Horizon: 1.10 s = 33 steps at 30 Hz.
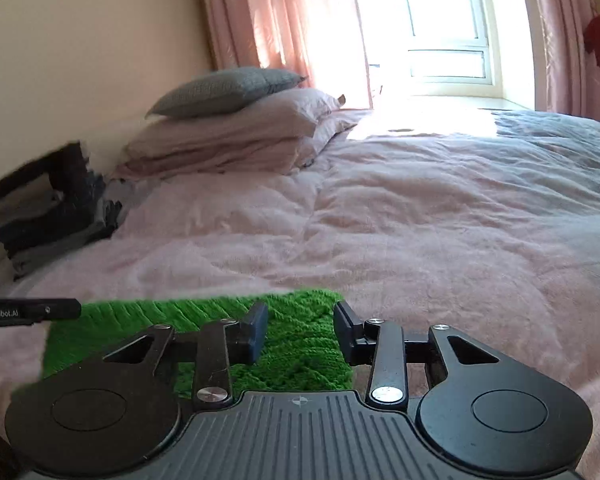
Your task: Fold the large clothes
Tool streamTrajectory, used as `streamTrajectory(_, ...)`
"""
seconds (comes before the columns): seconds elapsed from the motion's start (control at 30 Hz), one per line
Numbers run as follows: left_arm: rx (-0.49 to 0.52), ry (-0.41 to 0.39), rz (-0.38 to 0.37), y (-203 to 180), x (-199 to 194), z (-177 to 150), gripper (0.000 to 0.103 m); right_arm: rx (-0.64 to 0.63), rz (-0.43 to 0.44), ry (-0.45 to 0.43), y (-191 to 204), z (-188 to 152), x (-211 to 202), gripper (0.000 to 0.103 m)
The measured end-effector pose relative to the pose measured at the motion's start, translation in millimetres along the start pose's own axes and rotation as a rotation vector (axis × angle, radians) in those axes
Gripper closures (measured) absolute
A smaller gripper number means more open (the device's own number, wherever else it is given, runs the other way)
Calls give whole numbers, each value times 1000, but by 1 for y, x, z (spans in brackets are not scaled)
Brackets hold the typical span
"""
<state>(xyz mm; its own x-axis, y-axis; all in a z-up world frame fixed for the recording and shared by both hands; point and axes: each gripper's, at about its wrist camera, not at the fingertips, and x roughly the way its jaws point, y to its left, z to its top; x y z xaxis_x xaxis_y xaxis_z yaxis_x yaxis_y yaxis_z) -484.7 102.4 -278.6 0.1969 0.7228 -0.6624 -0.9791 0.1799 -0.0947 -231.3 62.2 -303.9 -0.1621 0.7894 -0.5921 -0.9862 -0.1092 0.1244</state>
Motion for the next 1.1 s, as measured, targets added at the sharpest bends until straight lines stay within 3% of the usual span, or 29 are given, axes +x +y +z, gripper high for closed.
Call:
streamTrajectory(0.1, 64, 25, 70, -10, 15, -15, 90, -14, -19, 28, -3, -19, 21, 69)
streamTrajectory(0.3, 96, 38, 119, -20, -2, -16, 89, 18, -18, 47, -8, -11, 3, 66)
streamTrajectory(0.4, 79, 49, 102, -21, -17, -18, 75, 50, 10, 42, -9, -12, -17, 63)
streamTrajectory(0.53, 72, 42, 82, -21, -38, -22, 73, 78, 30, 22, -11, -16, -48, 53)
streamTrajectory(0.6, 59, 26, 59, -17, -50, -22, 67, 95, 36, 18, -14, -17, -61, 48)
streamTrajectory(0.7, -29, 11, -26, 7, -65, -20, 49, 160, 60, 26, -27, -20, -71, 42)
streamTrajectory(0.8, -213, 77, -153, 50, -55, -22, 48, 299, 124, 48, -51, -27, -73, 33)
streamTrajectory(0.93, -453, 197, -324, 97, -18, -37, 48, 457, 200, 89, -77, -40, -55, 31)
streamTrajectory(1.0, -560, 256, -422, 107, 4, -47, 48, 540, 259, 135, -90, -49, -35, 30)
streamTrajectory(1.1, -657, 291, -485, 114, 28, -59, 45, 642, 346, 157, -107, -59, -8, 30)
